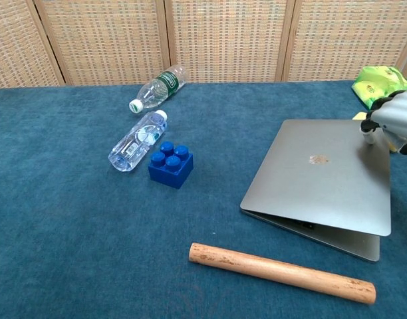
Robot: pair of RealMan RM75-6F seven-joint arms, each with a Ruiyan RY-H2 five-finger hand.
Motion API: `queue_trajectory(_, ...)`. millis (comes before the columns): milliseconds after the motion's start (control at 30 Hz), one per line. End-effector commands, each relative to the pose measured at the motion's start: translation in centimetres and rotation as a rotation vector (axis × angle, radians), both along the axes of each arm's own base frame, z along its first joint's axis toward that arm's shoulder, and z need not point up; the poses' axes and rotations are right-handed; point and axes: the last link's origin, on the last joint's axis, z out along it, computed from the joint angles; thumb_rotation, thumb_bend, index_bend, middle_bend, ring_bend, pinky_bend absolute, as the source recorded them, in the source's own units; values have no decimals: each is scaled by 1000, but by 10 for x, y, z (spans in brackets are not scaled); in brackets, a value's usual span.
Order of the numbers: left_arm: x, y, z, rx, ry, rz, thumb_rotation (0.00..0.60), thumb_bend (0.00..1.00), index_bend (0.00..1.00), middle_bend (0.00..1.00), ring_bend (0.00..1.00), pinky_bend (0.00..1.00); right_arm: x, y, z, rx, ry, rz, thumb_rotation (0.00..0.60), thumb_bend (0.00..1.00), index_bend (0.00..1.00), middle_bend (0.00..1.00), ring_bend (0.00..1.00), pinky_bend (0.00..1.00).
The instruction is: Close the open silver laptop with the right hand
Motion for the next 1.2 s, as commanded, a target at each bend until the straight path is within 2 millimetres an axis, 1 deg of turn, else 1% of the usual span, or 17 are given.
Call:
queue_trajectory(33,0,0,0,1,0,-1,600,80,0,0,0,0,-2,1,-4,7,-6,-5,600,1000,369,291,150,165)
queue_trajectory(767,1,0,2,5,-2,-4,600,81,0,0,0,0,-12,6,-21,39,-25,-40,600,1000,369,285,145,165)
queue_trajectory(1200,1,0,2,5,-2,-6,600,81,0,0,0,0,-17,8,-26,49,-28,-54,600,1000,369,283,140,165)
